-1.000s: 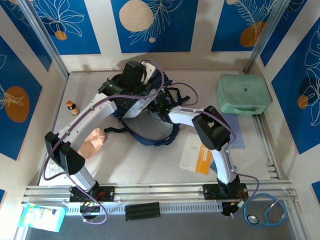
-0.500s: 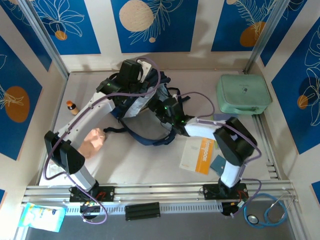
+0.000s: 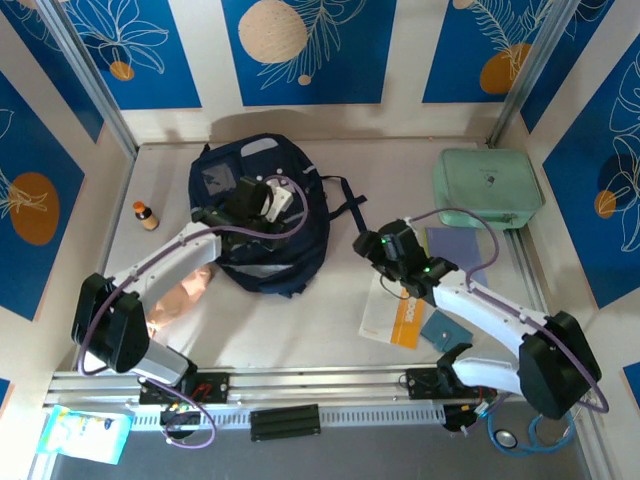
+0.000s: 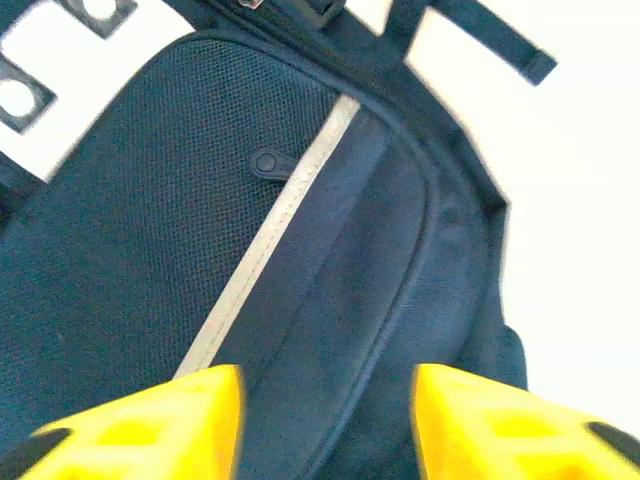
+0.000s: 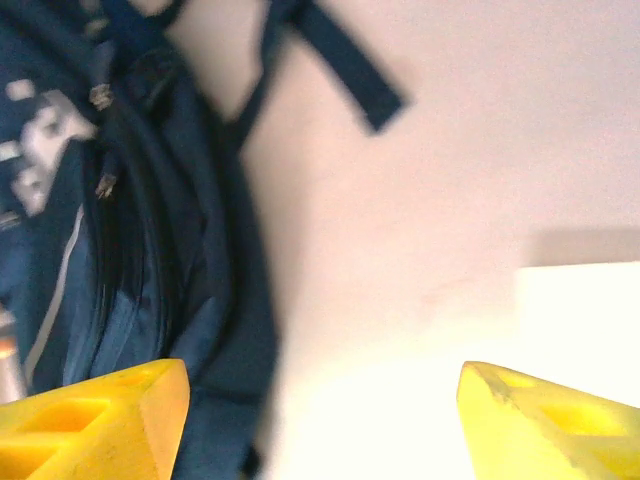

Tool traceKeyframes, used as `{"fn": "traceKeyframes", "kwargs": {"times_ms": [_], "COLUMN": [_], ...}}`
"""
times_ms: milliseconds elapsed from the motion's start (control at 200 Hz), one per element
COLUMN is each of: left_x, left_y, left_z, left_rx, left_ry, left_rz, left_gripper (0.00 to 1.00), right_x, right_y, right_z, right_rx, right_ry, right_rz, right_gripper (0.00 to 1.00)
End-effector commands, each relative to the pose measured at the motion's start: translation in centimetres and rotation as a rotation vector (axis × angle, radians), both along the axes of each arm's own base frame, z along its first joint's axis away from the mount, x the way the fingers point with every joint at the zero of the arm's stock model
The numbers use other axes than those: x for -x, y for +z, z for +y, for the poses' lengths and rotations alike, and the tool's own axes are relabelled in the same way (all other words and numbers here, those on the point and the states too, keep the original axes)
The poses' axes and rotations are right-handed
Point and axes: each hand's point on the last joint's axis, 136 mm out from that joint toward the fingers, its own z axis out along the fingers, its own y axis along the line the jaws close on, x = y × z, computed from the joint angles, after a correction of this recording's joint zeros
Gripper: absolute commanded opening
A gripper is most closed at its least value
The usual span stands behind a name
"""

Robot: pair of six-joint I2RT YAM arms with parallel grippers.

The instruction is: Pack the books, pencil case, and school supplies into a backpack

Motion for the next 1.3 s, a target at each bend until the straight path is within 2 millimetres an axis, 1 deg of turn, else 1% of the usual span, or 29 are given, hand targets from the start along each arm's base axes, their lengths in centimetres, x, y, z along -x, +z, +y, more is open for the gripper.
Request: {"fn": "traceKeyframes", "kwargs": {"times_ms": [0,45,105,135,210,245,335,435,580,685,795,895,935,1000,1061,1106,1181,1226,1296], "left_x": [0.9,1.1,1.6,1.9,2.8,3.2,3.7,4.0,4.9,5.7,6.0,6.0,6.0,6.0,5.9,5.8,5.4,5.3,5.0], "left_y": [1.6,1.2,0.7,0.3,-0.5,-0.8,-1.3,-1.8,-3.3,-4.3,-5.2,-6.5,-7.2,-7.9,-8.4,-8.6,-8.9,-9.1,-9.8], "left_z": [-3.0,-3.8,-5.6,-6.6,-9.3,-10.4,-12.0,-13.5,-15.6,-16.9,-17.6,-18.0,-18.1,-18.4,-18.7,-19.1,-19.7,-19.9,-20.1], "left_rx": [0.18,0.211,0.274,0.307,0.385,0.407,0.416,0.436,0.453,0.452,0.433,0.415,0.406,0.397,0.393,0.392,0.396,0.391,0.372], "left_ry": [0.008,0.041,0.06,0.066,0.072,0.065,0.083,0.093,0.073,0.046,0.037,0.047,0.052,0.051,0.051,0.049,0.034,0.032,0.044], "left_rz": [0.025,0.057,0.115,0.147,0.211,0.231,0.241,0.265,0.348,0.399,0.436,0.47,0.488,0.51,0.522,0.528,0.529,0.528,0.536], "left_gripper": [0.68,0.75,0.81,0.9,0.93,0.95,1.0,1.0,1.0,0.99,0.97,0.92,0.9,0.85,0.82,0.79,0.78,0.77,0.74], "right_x": [3.9,4.2,4.6,4.9,5.5,5.6,5.4,4.9,4.4,3.8,2.7,0.9,0.0,-1.2,-2.0,-2.2,-1.8,-1.3,0.0], "right_y": [-4.3,-4.7,-5.3,-5.8,-7.1,-7.6,-8.1,-8.3,-9.4,-10.0,-10.4,-10.4,-10.0,-8.9,-7.4,-6.3,-5.7,-5.8,-6.7], "right_z": [-3.2,-3.6,-4.1,-4.5,-5.2,-5.2,-4.6,-4.0,-4.0,-3.4,-2.9,-2.7,-2.5,-1.9,-1.2,-1.0,-1.9,-2.7,-4.4], "right_rx": [0.083,0.073,0.082,0.098,0.123,0.116,0.081,0.039,-0.002,-0.034,-0.053,-0.078,-0.096,-0.127,-0.133,-0.13,-0.106,-0.088,-0.064], "right_ry": [0.009,0.003,-0.01,-0.022,-0.04,-0.034,-0.01,-0.001,-0.018,-0.009,-0.023,-0.047,-0.045,-0.007,0.048,0.078,0.07,0.05,0.006], "right_rz": [0.232,0.265,0.299,0.319,0.362,0.376,0.364,0.333,0.358,0.365,0.365,0.341,0.326,0.287,0.24,0.214,0.205,0.214,0.256], "right_gripper": [0.72,0.72,0.71,0.72,0.71,0.71,0.71,0.71,0.71,0.71,0.7,0.7,0.69,0.66,0.61,0.58,0.58,0.57,0.56]}}
